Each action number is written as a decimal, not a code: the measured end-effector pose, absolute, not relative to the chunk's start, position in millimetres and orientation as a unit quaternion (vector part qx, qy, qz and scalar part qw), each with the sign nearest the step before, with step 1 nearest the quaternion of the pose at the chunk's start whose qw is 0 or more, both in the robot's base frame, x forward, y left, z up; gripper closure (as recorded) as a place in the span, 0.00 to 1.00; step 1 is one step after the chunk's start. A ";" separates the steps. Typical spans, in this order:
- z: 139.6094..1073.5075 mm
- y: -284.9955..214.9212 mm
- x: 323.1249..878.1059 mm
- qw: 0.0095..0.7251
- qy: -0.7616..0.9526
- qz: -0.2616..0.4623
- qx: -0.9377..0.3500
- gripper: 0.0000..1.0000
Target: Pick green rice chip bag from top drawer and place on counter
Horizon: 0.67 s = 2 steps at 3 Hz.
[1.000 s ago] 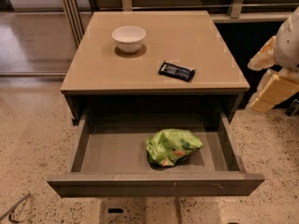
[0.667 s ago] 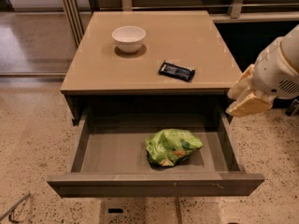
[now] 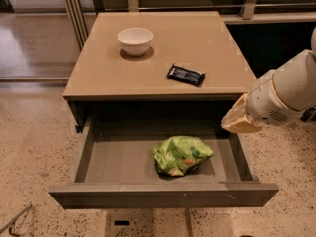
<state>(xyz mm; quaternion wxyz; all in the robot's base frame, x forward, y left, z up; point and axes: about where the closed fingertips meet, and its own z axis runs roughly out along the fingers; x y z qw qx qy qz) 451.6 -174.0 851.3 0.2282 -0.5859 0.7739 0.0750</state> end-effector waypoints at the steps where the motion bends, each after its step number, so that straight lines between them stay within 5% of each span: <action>1: 852.0 -174.1 450.9 0.227 0.774 0.075 -0.587 1.00; 2: 837.1 -177.0 450.7 0.230 0.765 0.054 -0.598 1.00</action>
Offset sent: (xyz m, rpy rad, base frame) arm 0.0007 -0.0101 -0.0420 -0.0944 -0.0972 0.0483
